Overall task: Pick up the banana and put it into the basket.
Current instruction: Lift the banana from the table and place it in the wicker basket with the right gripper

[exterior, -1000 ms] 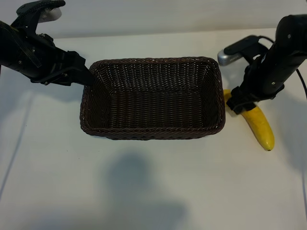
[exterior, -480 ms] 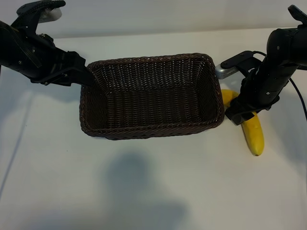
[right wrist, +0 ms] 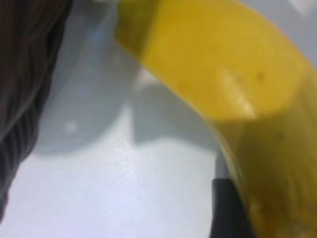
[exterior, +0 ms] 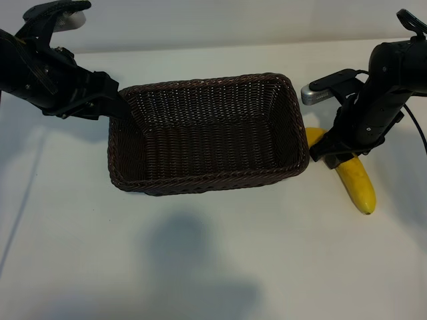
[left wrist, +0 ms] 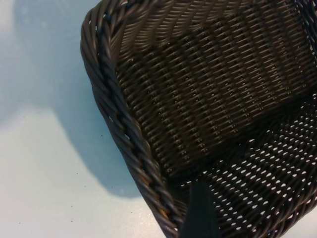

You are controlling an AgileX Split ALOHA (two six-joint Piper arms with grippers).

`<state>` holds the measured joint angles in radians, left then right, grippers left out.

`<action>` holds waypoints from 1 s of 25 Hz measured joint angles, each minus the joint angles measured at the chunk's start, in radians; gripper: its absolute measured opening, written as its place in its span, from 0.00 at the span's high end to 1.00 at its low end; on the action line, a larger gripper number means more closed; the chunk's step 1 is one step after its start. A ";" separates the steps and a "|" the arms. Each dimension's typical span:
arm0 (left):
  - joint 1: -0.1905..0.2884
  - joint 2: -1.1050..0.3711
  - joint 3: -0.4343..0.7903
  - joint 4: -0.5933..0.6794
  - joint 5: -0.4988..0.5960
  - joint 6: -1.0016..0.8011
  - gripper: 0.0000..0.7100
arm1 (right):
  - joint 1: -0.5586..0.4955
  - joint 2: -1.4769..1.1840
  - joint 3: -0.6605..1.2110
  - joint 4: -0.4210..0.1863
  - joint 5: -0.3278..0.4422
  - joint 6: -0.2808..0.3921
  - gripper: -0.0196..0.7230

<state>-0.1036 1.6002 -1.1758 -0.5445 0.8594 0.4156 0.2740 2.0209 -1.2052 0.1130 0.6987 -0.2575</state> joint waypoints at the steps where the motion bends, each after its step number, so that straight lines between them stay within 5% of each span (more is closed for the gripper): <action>1: 0.000 0.000 0.000 0.000 0.000 0.000 0.16 | 0.000 0.000 0.000 -0.009 -0.003 0.013 0.41; 12: 0.000 0.000 0.000 0.000 0.000 0.000 0.16 | -0.007 -0.021 -0.002 -0.113 -0.004 0.100 0.41; 25: 0.000 0.000 0.000 0.000 0.000 0.000 0.16 | -0.012 -0.124 -0.160 -0.136 0.175 0.104 0.41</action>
<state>-0.1036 1.6002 -1.1758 -0.5445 0.8594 0.4156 0.2623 1.8970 -1.3656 -0.0231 0.8742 -0.1532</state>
